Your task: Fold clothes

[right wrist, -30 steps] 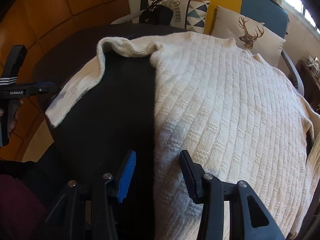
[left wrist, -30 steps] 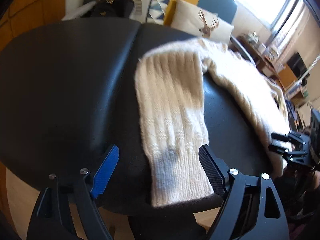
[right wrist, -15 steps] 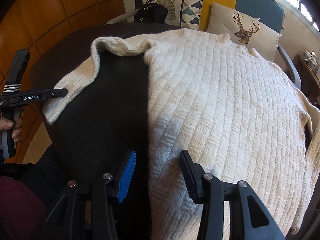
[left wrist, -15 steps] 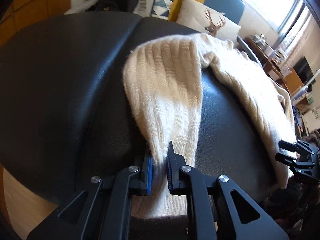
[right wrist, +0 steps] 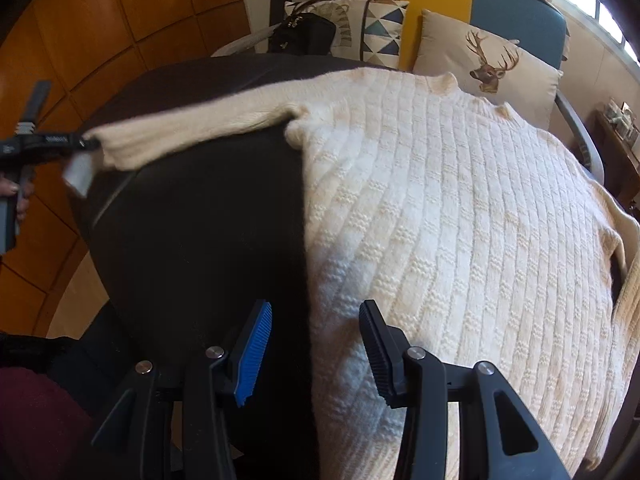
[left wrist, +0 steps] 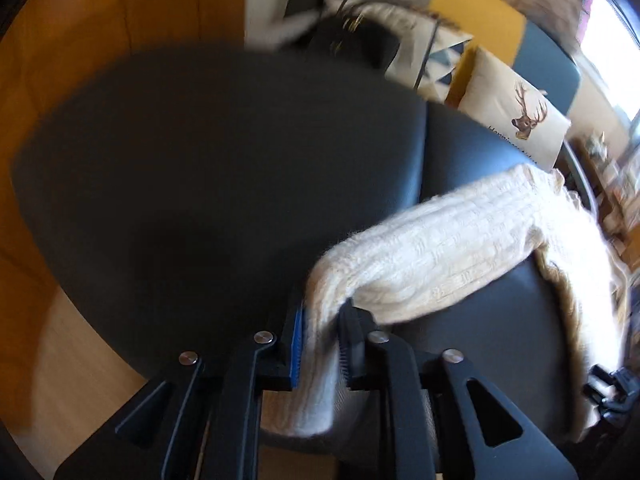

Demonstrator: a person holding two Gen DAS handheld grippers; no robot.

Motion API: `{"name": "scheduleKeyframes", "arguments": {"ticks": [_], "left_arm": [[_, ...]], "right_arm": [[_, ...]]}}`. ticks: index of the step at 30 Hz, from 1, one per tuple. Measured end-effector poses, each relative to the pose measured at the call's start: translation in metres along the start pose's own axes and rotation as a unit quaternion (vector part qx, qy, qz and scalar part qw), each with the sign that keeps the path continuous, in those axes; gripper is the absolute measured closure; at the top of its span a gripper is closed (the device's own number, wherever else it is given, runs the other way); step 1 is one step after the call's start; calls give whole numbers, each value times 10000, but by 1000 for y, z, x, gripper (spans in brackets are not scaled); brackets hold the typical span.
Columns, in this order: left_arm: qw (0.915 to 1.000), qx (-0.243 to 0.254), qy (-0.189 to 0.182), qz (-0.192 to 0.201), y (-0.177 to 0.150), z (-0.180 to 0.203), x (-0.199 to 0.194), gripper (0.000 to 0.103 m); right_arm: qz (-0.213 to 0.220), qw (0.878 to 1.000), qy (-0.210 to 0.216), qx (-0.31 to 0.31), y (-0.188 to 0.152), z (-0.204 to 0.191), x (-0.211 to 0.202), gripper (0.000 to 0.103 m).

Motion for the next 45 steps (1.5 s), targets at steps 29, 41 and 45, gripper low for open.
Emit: {"name": "scheduleKeyframes", "arguments": {"ticks": [29,41,45], "left_arm": [[9734,1941,-801,917,-24,156,-52,68],[9775,1908,-422,799,-23,129,-40,63],[9788,1875,-356,739,-21,120,-32,62]], "right_arm": [[-499,9911,-1112,-530,-15,4,29,43],[-371,9961,-778,-202,8,-2,23,89],[-287,9957,702,527,32,-29,10,100]]}}
Point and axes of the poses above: each gripper's, at about its wrist camera, not at the fingertips, and x roughly the way its jaws point, z to its right, y to its top, the point moved 10 cm from there along x, roughly the way its jaws point, and after that the axes turned 8 degrees about x, right-handed, at the moved point
